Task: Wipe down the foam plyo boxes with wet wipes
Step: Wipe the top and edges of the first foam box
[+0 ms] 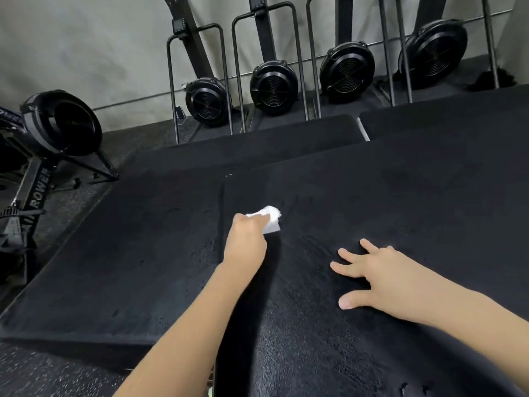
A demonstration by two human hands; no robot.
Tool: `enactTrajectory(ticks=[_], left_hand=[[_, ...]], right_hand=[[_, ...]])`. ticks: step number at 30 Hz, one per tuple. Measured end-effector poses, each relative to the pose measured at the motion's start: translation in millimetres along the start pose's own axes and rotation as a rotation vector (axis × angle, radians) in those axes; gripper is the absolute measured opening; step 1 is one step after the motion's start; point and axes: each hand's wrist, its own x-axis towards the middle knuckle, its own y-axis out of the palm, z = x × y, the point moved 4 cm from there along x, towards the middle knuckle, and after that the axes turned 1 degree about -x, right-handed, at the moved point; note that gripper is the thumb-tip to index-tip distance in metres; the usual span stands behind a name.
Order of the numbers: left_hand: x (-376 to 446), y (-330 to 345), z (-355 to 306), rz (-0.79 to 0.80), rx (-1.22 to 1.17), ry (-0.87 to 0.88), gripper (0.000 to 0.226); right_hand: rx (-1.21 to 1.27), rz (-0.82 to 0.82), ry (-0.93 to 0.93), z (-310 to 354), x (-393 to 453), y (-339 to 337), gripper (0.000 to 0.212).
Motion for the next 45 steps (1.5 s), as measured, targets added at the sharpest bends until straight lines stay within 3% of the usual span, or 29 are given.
enactTrajectory(ticks=[2,5,9,13,16,19,22,24,27,29,31,33,36,38,42,44,45], left_hand=[[2,3,-6,-0.034,0.006,-0.004,0.056],[-9,24,-39,0.055,-0.028,0.132,0.045],[-16,40,-47,0.181,-0.007,0.196,0.063],[12,25,-9,0.168,-0.067,0.050,0.052],[24,12,2,0.080,-0.112,-0.015,0.048],[15,18,-20,0.121,-0.125,0.188,0.042],[5,34,-29,0.225,-0.019,0.321,0.056],[17,35,-18,0.239,0.054,0.287,0.063],[44,21,-6,0.167,0.040,0.308,0.027],[67,16,8,0.084,0.017,0.093,0.028],[77,22,9,0.027,-0.017,-0.088,0.059],[75,35,-11,0.053,0.015,-0.005,0.066],[60,52,-52,0.165,-0.006,0.202,0.059],[65,54,-46,0.172,-0.039,0.241,0.054],[107,32,12,0.098,0.031,-0.038,0.037],[124,27,21,-0.022,-0.052,-0.114,0.053],[128,27,16,-0.002,-0.051,-0.147,0.055]], right_hand=[[0.002,-0.008,0.006,1,1,-2,0.076],[-0.007,-0.010,0.014,4,0,-10,0.075],[-0.054,-0.082,0.033,6,4,-34,0.061],[-0.090,-0.296,0.043,-1,33,-59,0.050],[-0.117,-0.302,0.042,-15,70,-64,0.072],[-0.030,-0.204,0.062,-31,100,-67,0.095],[0.042,-0.115,0.081,-39,110,-67,0.097],[0.047,-0.108,0.077,-41,111,-64,0.097],[0.082,-0.108,0.067,-45,117,-62,0.099],[0.066,-0.091,0.064,-45,121,-64,0.100],[0.032,-0.071,0.061,-44,125,-65,0.101],[0.012,-0.057,0.065,-42,126,-67,0.103],[0.010,-0.060,0.069,-41,125,-68,0.101],[0.012,-0.062,0.063,-40,124,-68,0.100],[-0.041,-0.049,0.056,-36,123,-68,0.101],[-0.049,-0.045,0.062,-35,123,-69,0.100],[-0.044,-0.042,0.065,-35,122,-70,0.100]])
